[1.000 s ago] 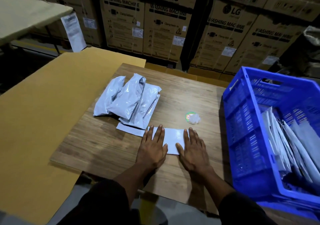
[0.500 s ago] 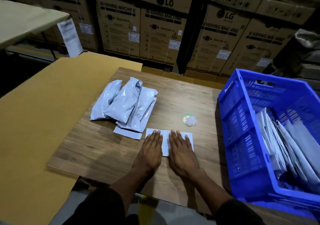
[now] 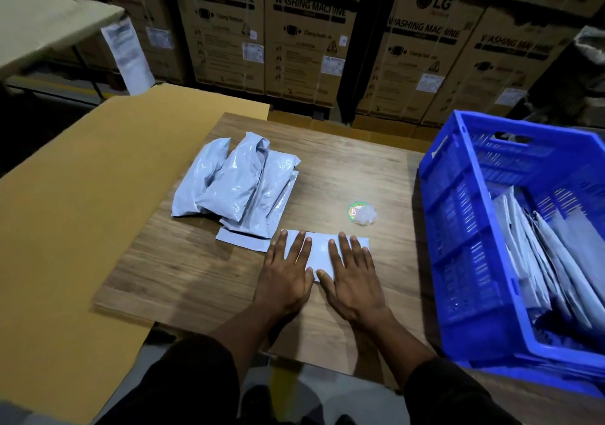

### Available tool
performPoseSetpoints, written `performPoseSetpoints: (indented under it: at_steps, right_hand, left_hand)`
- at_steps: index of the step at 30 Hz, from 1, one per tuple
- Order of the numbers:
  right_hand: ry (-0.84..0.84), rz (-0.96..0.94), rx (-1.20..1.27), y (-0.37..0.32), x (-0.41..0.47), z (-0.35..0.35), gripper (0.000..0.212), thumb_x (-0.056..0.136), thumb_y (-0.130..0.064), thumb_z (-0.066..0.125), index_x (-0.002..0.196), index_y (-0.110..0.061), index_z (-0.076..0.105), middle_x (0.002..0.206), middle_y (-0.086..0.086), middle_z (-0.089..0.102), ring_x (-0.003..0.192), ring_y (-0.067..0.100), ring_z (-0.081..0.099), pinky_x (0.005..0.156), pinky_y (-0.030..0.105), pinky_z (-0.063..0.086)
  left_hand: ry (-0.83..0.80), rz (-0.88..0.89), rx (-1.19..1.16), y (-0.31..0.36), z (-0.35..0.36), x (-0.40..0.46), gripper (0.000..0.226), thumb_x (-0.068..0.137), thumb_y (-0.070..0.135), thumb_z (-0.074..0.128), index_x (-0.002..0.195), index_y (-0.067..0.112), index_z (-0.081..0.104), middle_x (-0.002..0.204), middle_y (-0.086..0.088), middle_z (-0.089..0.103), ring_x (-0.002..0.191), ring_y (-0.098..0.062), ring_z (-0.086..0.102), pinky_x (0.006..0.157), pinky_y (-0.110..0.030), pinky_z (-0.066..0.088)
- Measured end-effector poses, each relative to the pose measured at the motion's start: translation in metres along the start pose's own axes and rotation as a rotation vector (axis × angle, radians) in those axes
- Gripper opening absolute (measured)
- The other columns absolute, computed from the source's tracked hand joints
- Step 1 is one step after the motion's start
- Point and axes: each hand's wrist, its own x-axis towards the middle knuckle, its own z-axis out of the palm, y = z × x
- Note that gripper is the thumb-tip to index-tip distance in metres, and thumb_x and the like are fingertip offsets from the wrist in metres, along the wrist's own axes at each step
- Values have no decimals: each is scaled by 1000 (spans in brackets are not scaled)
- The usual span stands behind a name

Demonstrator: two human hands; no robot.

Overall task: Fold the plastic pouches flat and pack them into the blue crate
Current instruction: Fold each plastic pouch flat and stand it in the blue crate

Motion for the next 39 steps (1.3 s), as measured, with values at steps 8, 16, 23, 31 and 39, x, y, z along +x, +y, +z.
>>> performPoseSetpoints:
  at_steps: [8,16,23,31,39]
  right_hand:
    - [-32,64,28,20,-13,-4,82,95,-69,10,160,-21,-4,166,4,-18,153,23,-15,124,46,2]
    - [-47,104,30,18,-21,-20,78,101,-60,7,157,-11,-14,163,6,-27,150,19,-26,123,45,-11]
    - [-31,-97,-12,-13,1,-10,73,97,-56,3,161,-20,7,167,-6,-9,153,19,-14,121,48,-10]
    - [-99,34,-10,35,-10,-13,82,96,-70,10,159,-21,-13,166,2,-21,152,18,-19,123,44,-6]
    - [52,-216,-129,39,-29,-23,82,97,-63,36,158,-9,19,167,16,3,154,32,-4,123,54,9]
  left_hand:
    - [-29,-5,32,0,0,-1,60,98,34,48,153,10,45,162,-10,37,147,-47,30,116,-61,29]
    - [-50,-60,56,3,-1,-1,60,98,35,43,154,14,43,164,-6,34,151,-44,25,119,-59,25]
    - [-54,-36,57,0,1,-3,62,98,39,42,155,15,43,163,-8,35,151,-44,25,118,-60,27]
    - [-20,-14,55,0,-1,-3,60,99,36,42,156,17,41,165,-8,32,150,-45,26,119,-60,25]
    - [-28,89,51,-10,-5,0,62,97,37,45,157,22,38,167,-1,27,153,-38,23,117,-61,26]
